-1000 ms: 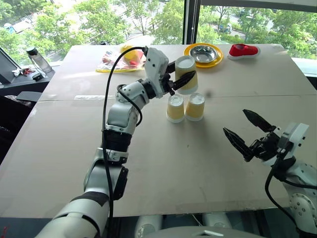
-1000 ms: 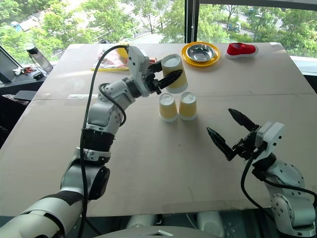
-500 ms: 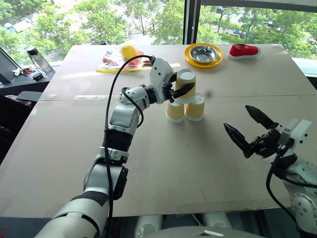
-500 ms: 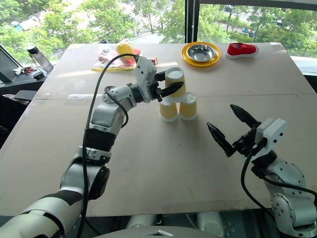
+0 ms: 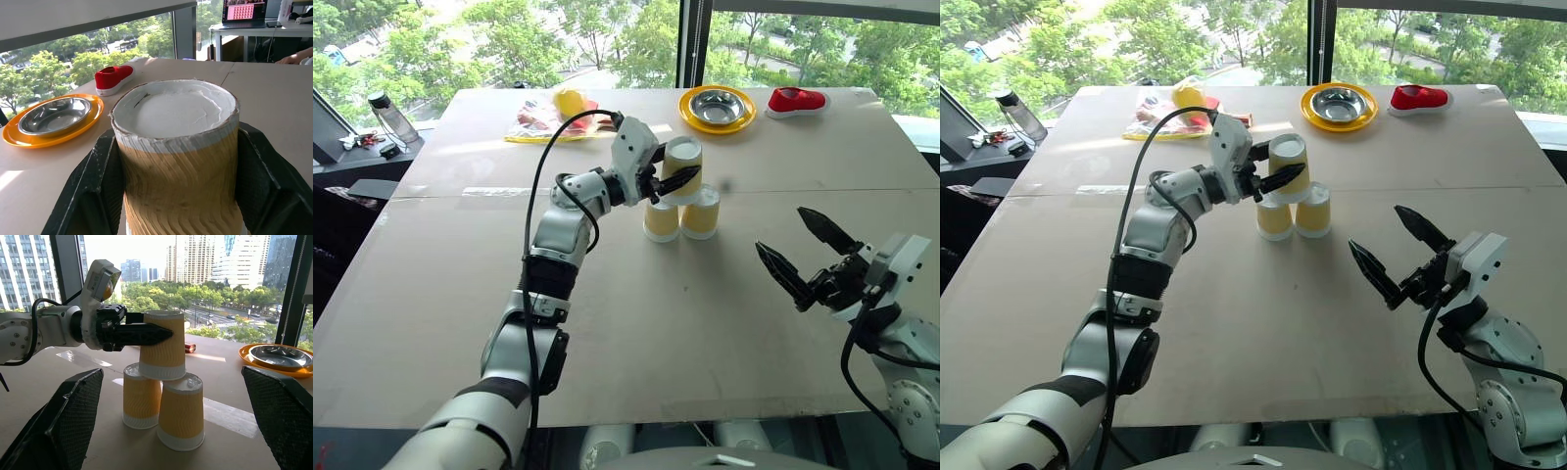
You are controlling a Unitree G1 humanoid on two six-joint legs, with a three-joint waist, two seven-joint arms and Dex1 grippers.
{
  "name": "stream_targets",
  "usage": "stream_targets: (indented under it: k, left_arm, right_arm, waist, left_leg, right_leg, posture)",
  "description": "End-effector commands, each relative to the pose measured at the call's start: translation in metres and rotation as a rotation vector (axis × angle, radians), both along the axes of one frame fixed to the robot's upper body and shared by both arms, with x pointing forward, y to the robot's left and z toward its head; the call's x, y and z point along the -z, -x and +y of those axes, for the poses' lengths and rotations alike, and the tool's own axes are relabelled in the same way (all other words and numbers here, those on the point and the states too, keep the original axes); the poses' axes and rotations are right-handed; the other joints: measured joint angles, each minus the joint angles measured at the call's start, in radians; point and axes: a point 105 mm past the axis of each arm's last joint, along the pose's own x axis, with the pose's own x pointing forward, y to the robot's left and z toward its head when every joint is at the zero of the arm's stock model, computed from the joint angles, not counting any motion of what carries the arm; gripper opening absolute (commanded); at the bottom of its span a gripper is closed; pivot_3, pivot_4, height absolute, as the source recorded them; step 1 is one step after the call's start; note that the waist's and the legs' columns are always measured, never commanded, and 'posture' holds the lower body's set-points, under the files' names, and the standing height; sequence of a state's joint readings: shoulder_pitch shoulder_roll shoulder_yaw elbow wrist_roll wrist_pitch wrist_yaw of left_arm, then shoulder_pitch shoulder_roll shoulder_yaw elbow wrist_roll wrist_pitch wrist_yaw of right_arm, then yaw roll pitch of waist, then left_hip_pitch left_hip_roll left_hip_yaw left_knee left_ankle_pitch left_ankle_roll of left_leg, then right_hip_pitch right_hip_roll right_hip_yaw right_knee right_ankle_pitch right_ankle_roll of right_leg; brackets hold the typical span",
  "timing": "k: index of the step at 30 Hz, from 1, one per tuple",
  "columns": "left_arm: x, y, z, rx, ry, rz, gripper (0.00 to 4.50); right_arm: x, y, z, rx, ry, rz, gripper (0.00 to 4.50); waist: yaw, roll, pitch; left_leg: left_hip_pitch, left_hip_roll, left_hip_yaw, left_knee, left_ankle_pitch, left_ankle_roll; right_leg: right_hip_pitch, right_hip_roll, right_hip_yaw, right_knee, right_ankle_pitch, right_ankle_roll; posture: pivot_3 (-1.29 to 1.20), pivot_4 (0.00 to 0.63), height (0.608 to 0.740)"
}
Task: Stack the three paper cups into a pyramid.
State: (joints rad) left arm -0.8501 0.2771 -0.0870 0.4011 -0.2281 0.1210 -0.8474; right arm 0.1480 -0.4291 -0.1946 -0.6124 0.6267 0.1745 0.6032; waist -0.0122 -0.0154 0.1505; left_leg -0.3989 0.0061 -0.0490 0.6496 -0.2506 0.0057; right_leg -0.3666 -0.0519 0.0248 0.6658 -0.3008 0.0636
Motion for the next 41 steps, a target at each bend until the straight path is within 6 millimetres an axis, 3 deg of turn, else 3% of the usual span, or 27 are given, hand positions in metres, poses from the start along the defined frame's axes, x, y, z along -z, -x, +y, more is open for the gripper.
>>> stream_targets:
  k: [1, 4, 12, 16, 22, 27, 30, 36, 38, 41]
  left_arm:
    - [-0.012, 0.002, -0.002, 0.013, 0.024, -0.034, 3.37]
    - [-0.016, 0.003, -0.002, 0.017, 0.037, -0.040, 4.42]
    - [-0.048, 0.021, -0.002, 0.074, 0.092, -0.130, 4.42]
    - [-0.073, 0.046, -0.002, 0.167, 0.192, -0.214, 4.42]
    - [-0.091, 0.065, 0.020, 0.140, 0.310, -0.288, 4.42]
    - [-0.042, 0.095, 0.040, 0.147, 0.230, -0.053, 4.42]
    - [0.029, 0.123, 0.076, -0.025, 0.041, 0.176, 4.42]
    - [0.117, 0.160, 0.101, -0.272, -0.063, 0.383, 4.42]
    - [0.133, 0.167, 0.103, -0.310, -0.085, 0.381, 4.42]
    - [0.142, 0.169, 0.106, -0.370, -0.059, 0.379, 4.42]
  right_arm:
    - [-0.010, 0.007, 0.002, -0.017, 0.009, -0.052, 4.50]
    - [-0.007, 0.007, 0.000, -0.018, 0.008, -0.048, 4.50]
    - [-0.003, 0.009, -0.002, -0.022, 0.011, -0.038, 4.50]
    - [-0.002, 0.008, -0.002, -0.029, 0.017, -0.031, 4.50]
    - [0.006, 0.007, -0.003, -0.044, 0.020, -0.003, 4.50]
    - [0.035, 0.009, -0.012, -0.054, 0.074, 0.073, 4.50]
    - [0.071, 0.016, -0.029, -0.044, 0.126, 0.172, 4.50]
    - [0.108, 0.024, -0.045, -0.055, 0.191, 0.272, 4.50]
    - [0.112, 0.024, -0.047, -0.076, 0.225, 0.280, 4.50]
    - [0.111, 0.020, -0.048, -0.093, 0.238, 0.275, 4.50]
  waist:
    - [0.000, 0.000, 0.000]
    - [0.000, 0.000, 0.000]
    - [0.000, 0.000, 0.000]
    - [0.000, 0.000, 0.000]
    - [-0.001, 0.000, 0.000]
    - [-0.006, 0.002, 0.000]
    - [-0.014, 0.003, -0.001]
    - [0.010, 0.005, 0.000]
    - [0.012, 0.005, 0.000]
    - [0.016, 0.005, 0.000]
  left_leg:
    - [0.000, 0.000, 0.000, 0.000, 0.000, 0.000]
    - [0.000, 0.000, 0.000, 0.000, 0.000, 0.000]
    - [0.000, 0.000, 0.000, 0.000, 0.000, 0.000]
    - [0.000, 0.000, 0.000, 0.000, 0.000, 0.000]
    - [0.001, 0.000, 0.000, 0.000, 0.000, 0.000]
    - [0.002, 0.001, 0.001, -0.001, 0.000, 0.000]
    - [0.002, 0.004, 0.001, -0.001, 0.000, 0.000]
    - [0.005, 0.004, 0.001, -0.003, 0.000, 0.000]
    - [0.009, 0.003, 0.003, -0.003, 0.000, 0.000]
    - [0.016, 0.003, 0.003, -0.003, 0.000, 0.000]
  right_leg:
    - [0.000, 0.000, 0.000, 0.000, 0.000, 0.000]
    - [0.000, 0.000, 0.000, 0.000, 0.000, 0.000]
    - [0.000, 0.000, 0.000, 0.000, 0.000, 0.000]
    - [0.000, 0.000, 0.000, 0.000, 0.000, 0.000]
    - [0.000, 0.000, 0.000, 0.000, 0.000, 0.000]
    - [0.000, 0.000, 0.002, 0.001, 0.000, 0.000]
    - [0.000, 0.000, 0.002, 0.000, 0.000, 0.000]
    - [0.004, -0.004, 0.004, -0.003, 0.000, -0.001]
    - [0.009, -0.004, 0.007, -0.003, 0.000, -0.002]
    - [0.015, -0.005, 0.009, -0.004, -0.003, -0.006]
  posture:
    - [0.00, 0.150, 0.740]
    - [0.00, 0.150, 0.740]
    - [0.00, 0.150, 0.740]
    - [0.00, 0.150, 0.740]
    - [0.00, 0.150, 0.740]
    - [0.00, 0.150, 0.740]
    - [0.00, 0.150, 0.740]
    - [0.00, 0.150, 0.740]
    - [0.00, 0.150, 0.740]
    - [0.00, 0.150, 0.740]
